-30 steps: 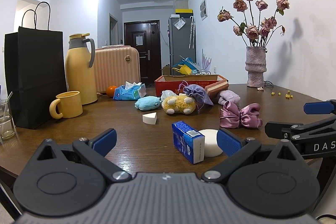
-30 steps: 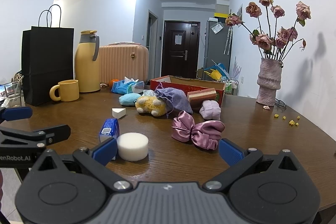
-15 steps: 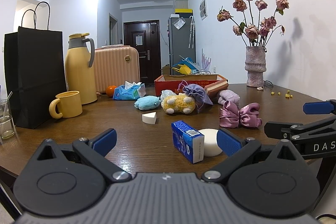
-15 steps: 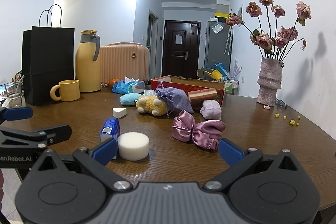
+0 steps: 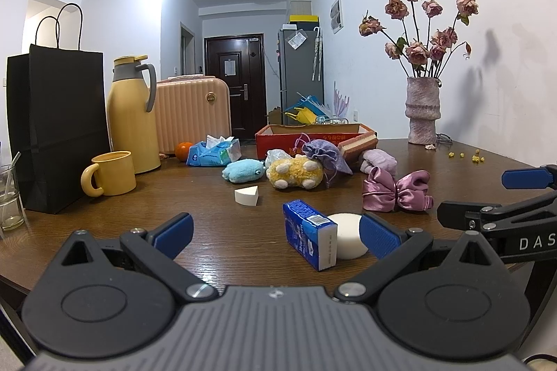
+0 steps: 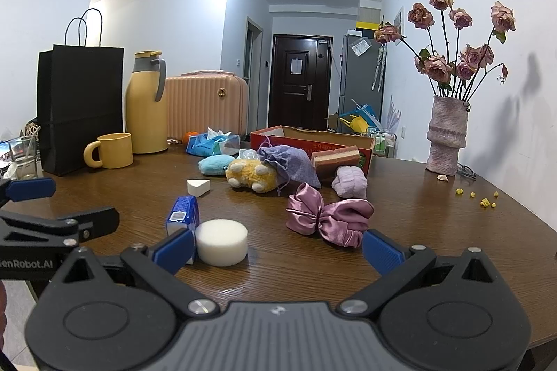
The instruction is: Organize soft objects
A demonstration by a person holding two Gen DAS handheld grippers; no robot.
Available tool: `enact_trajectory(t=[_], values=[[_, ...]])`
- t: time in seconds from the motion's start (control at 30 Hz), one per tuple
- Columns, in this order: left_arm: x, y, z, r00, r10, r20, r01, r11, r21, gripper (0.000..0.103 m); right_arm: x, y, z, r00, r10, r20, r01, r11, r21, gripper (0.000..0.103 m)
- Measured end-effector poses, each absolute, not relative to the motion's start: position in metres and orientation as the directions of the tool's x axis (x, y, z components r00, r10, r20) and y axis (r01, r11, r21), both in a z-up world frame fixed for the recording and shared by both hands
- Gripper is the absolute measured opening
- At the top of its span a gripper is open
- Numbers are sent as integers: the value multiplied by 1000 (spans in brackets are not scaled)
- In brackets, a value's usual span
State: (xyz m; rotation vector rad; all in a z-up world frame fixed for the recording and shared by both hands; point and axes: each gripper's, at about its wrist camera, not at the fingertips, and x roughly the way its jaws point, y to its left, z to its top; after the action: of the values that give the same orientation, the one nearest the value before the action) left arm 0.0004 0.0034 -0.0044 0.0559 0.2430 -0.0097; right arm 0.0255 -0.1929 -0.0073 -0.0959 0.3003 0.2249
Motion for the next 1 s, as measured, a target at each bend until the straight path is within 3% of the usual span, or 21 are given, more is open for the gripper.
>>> enact_trajectory(t=[1.0], values=[[4,-2,-7,966,-11,-257,25,998,53,103,28,-196,-8,930,203,-306,-230,972,-56,103]])
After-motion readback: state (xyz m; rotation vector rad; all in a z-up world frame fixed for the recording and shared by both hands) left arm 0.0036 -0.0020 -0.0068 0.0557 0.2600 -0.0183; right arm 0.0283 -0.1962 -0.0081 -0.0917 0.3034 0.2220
